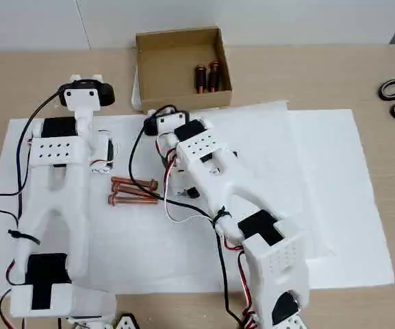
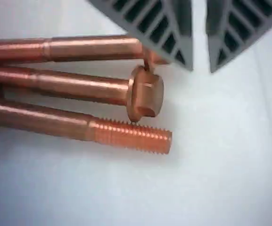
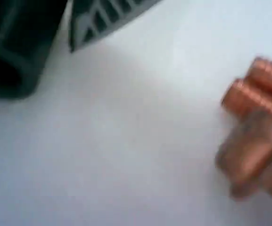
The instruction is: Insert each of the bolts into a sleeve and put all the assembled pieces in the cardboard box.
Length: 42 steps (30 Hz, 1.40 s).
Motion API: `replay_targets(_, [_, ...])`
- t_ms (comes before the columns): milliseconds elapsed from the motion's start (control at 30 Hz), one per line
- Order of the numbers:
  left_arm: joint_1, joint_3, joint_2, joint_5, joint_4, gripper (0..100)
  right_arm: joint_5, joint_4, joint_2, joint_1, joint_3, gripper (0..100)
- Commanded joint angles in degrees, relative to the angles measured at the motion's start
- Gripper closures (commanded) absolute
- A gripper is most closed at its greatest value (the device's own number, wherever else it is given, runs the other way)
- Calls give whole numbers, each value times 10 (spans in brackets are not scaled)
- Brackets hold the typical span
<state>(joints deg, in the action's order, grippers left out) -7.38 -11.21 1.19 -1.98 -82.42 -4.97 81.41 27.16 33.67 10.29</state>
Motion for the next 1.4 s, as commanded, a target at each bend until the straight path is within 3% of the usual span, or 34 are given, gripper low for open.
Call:
replay_targets(0, [-2, 1, 27, -4, 7, 992, -7, 22, -7, 6, 0, 842])
replay_targets(533, [-2, 1, 26, -4, 7, 992, -18, -33, -5, 5, 0, 842])
replay_targets(833, [-2, 0, 26, -4, 7, 992, -16, -27, -4, 5, -1, 988])
replay_targets(1100, [7, 0, 30, -4, 5, 992, -21, 16, -15, 4, 22, 995])
replay_targets(1367, [10, 94, 32, -10, -85, 993, -22, 73, -93, -9, 101, 995])
